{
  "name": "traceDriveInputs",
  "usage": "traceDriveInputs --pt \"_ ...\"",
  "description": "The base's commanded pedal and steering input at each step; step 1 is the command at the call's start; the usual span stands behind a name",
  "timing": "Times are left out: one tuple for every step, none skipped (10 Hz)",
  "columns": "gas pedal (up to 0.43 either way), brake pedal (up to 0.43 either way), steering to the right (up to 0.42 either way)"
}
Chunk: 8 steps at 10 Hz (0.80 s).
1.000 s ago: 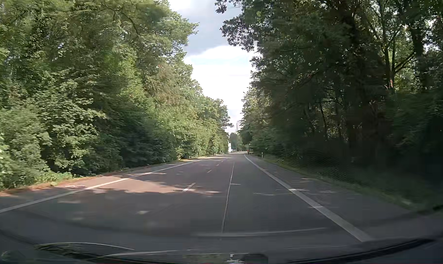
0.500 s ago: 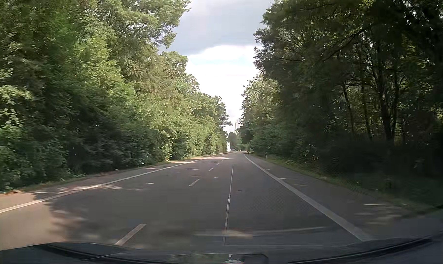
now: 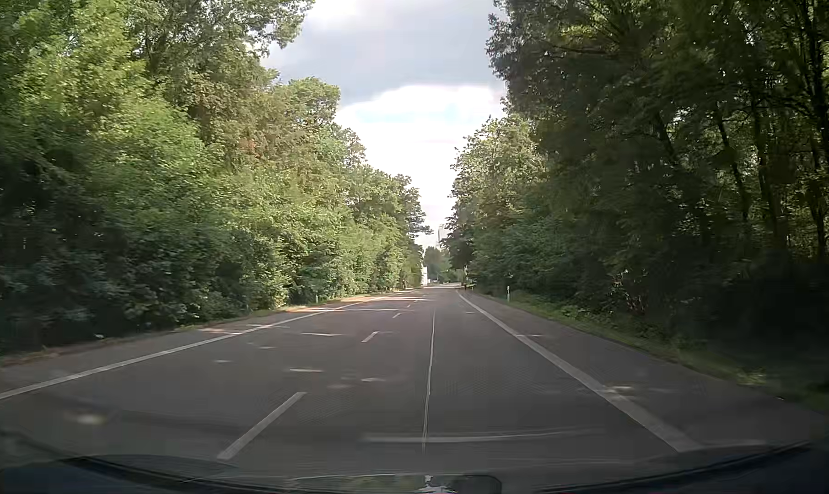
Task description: Follow the waypoints while adhering to traffic rules and regulations
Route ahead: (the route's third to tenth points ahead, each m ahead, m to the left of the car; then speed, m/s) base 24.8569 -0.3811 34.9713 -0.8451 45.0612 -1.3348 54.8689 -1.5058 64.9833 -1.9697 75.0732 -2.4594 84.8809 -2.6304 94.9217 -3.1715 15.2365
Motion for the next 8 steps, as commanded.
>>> traceDriveInputs --pt "0.118 0.000 0.002" --pt "0.118 0.000 0.002" --pt "0.118 0.000 0.002" --pt "0.118 0.000 0.002" --pt "0.118 0.000 0.002" --pt "0.118 0.000 0.002" --pt "0.118 0.000 0.002" --pt "0.118 0.000 0.002"
